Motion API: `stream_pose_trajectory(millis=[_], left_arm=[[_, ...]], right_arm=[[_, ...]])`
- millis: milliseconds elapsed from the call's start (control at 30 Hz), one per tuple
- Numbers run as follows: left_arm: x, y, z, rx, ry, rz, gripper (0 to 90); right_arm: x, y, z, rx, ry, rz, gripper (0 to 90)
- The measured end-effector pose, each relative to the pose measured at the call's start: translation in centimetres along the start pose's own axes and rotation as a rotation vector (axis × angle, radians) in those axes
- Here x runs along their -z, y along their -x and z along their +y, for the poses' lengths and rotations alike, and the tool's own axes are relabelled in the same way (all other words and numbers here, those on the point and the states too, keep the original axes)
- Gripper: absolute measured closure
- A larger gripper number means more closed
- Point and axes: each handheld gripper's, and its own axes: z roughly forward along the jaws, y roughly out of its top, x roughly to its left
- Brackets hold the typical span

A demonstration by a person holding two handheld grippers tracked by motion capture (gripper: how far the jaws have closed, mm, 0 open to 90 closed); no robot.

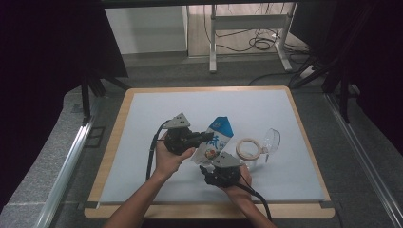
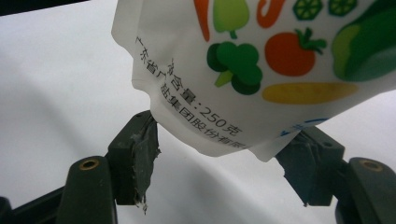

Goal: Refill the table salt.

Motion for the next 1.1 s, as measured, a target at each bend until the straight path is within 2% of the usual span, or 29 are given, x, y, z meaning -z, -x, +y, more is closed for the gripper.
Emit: stream_pose_trajectory(millis=[133,467,600,700,800,933,1100], left_arm=[[-0.4,0.1,0.2,-0.005,-0.012,0.003,90.0],[-1.2,0.8,1.0,-0.023,-0.021,0.006,90.0],[-1.4,1.1,1.2,-0.029,-0.022,0.004,90.0],[-1.4,1.6,1.2,-0.036,-0.016,-0.002,90.0],[-1.3,1.8,1.1,-0.044,-0.010,0.001,90.0],[-1.0,1.9,1.1,-0.036,0.004,-0.015,90.0],[-0.8,1.9,1.3,-0.042,0.001,-0.005,90.0]], right_arm=[[0.0,0.1,-0.1,-0.004,0.001,0.005,33.2],[0.4,0.1,-0.3,0.029,0.013,0.005,33.7],[0.6,0.2,-0.4,0.024,0.024,0.002,34.2],[0.7,0.2,-0.4,0.040,0.028,-0.033,34.4],[0.5,0.2,-0.4,0.030,0.035,-0.051,34.4],[0.3,0.2,-0.3,0.036,0.038,-0.094,34.0],[0.3,-0.1,-0.3,0.042,0.055,-0.088,35.2]])
